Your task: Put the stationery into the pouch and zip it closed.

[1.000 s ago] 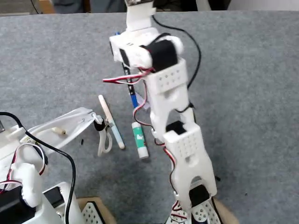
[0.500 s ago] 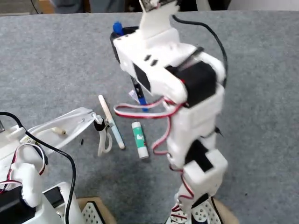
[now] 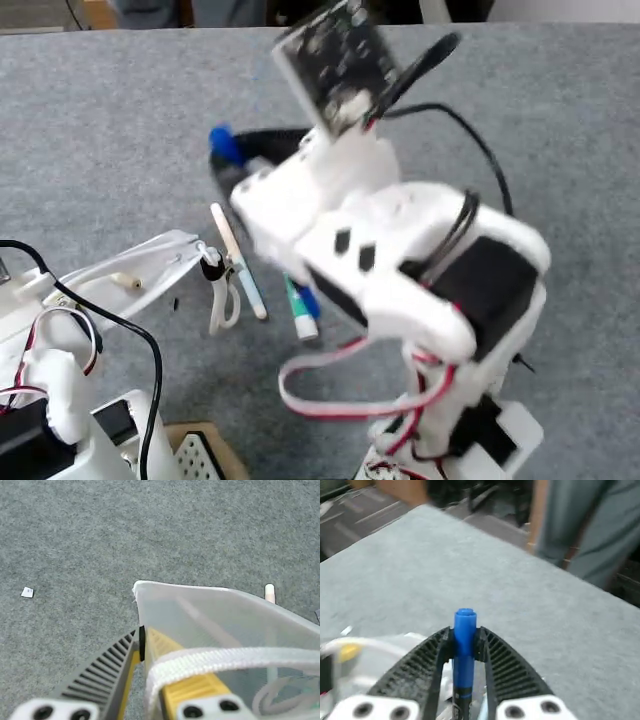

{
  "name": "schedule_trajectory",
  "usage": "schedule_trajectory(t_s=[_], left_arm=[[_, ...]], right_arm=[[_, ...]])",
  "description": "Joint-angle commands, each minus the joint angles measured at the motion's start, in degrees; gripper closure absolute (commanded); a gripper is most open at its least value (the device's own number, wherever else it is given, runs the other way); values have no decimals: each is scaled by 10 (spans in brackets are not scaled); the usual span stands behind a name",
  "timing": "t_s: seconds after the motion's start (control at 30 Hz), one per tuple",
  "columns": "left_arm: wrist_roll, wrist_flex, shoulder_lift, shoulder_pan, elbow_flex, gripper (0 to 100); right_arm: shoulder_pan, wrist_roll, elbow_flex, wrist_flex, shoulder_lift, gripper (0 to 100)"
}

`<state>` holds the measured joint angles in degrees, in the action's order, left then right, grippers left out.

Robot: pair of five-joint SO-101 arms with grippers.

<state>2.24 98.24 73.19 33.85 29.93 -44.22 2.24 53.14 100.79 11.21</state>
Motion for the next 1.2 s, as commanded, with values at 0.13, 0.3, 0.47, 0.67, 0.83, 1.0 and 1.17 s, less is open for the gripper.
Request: schedule_trajectory(t_s=[0.13, 0.3, 0.47, 0.67, 0.83, 1.0, 1.17], left_arm=[[4, -15, 0, 4, -4, 973], [4, -14, 0, 3, -4, 973], [4, -14, 0, 3, -4, 973], [4, -14, 0, 3, -4, 973], [4, -11, 0, 3, -10, 973], [15, 26, -5, -5, -87, 973], [60, 27, -18, -20, -115, 973]], right_arm=[[-65, 8, -70, -80, 44, 986], [-79, 54, -94, -171, 44, 986], [-96, 108, -98, -221, 44, 986], [-130, 149, -98, -261, 44, 986], [-141, 149, -103, -320, 38, 986], [-138, 149, -111, -338, 36, 986], [-137, 148, -110, -341, 37, 986]])
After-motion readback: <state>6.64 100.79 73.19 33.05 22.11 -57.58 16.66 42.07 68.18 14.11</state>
